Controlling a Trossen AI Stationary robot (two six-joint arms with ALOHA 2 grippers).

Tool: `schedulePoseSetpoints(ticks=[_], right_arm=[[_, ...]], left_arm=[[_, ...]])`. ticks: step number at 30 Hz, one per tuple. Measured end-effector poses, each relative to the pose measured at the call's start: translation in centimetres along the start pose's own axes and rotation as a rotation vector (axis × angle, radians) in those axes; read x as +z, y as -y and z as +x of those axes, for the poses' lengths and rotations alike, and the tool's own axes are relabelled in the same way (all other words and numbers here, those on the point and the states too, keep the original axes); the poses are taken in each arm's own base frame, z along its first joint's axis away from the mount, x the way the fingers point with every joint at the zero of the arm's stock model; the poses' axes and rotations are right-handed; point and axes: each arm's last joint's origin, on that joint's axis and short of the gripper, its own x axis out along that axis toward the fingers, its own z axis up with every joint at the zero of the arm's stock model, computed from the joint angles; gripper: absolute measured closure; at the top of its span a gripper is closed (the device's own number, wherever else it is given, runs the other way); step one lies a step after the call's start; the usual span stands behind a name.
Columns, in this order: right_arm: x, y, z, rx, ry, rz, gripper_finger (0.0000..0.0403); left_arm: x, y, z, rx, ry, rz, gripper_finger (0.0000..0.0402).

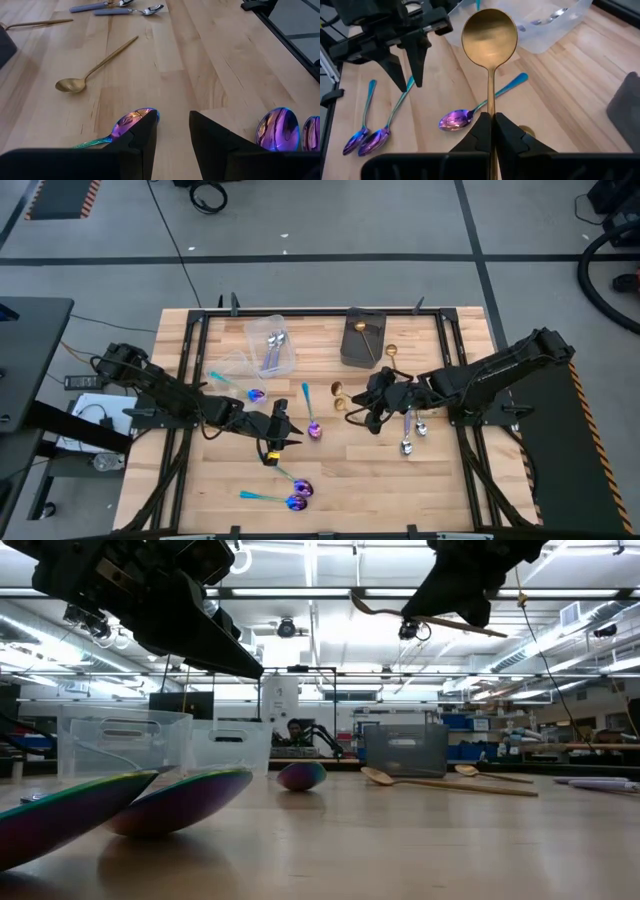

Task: Sort silverware by color (type)
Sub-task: Put the gold spoon into the black bin

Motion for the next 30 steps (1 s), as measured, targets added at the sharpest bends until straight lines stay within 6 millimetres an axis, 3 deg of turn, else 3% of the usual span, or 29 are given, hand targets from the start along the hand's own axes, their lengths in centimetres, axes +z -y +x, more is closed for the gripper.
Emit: schedulePoseSetpoints(ticks=[9, 30], right_arm=[[0.2, 1.3, 0.1, -0.038, -0.039, -0.007, 0.039], [2.4, 4.0, -2.6, -0.079, 0.049, 0.035, 0.039]], left_arm=[[0.0, 0.0, 0.0, 0.0, -0.001, -0.004, 0.0278], [-0.1, 0.0, 0.0, 0.001, -0.006, -0.004, 0.0278]])
